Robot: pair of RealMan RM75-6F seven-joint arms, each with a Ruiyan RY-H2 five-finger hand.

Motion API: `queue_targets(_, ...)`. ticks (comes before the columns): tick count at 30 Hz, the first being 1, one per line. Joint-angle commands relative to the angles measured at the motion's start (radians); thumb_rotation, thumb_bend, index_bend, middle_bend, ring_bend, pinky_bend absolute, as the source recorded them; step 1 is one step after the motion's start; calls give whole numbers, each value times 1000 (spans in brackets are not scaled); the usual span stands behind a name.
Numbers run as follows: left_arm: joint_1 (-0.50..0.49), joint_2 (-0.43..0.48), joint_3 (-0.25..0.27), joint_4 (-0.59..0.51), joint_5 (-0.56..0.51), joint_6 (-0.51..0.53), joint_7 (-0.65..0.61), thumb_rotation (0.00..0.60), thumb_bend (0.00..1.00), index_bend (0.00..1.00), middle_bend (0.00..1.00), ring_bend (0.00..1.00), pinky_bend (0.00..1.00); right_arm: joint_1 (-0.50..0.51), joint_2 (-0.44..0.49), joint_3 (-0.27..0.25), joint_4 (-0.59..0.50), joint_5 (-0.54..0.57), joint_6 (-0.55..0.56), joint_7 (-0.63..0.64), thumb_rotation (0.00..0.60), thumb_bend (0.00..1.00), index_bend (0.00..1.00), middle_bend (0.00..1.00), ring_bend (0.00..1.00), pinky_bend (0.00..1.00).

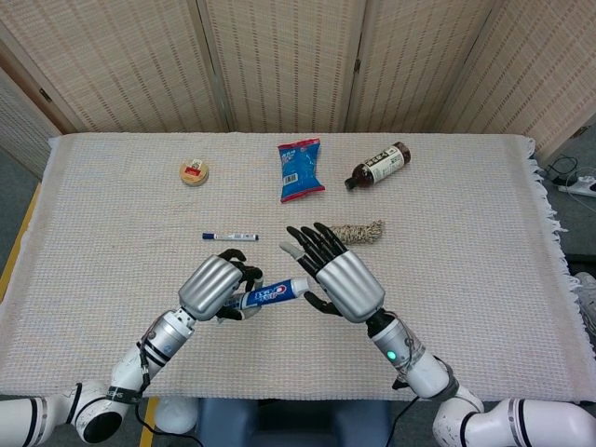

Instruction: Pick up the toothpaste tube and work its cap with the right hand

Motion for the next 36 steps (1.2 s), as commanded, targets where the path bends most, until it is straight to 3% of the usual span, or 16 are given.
queue_targets(1,2,-3,1,7,5,6,2,600,587,773,824,662,320,1,-2,0,2,2,7,-5,600,376,0,0,0,0)
queue_targets(26,3,-41,16,60,18,17,78,600,587,783,833,666,300,42,-16,10,-34,19,20,-79,600,376,0,0,0,0)
queue_targets(36,23,-35,33,138,4,11,34,600,586,782,833,665,300,-39,65,-61,-38,-14,88,-39,600,376,0,0,0,0)
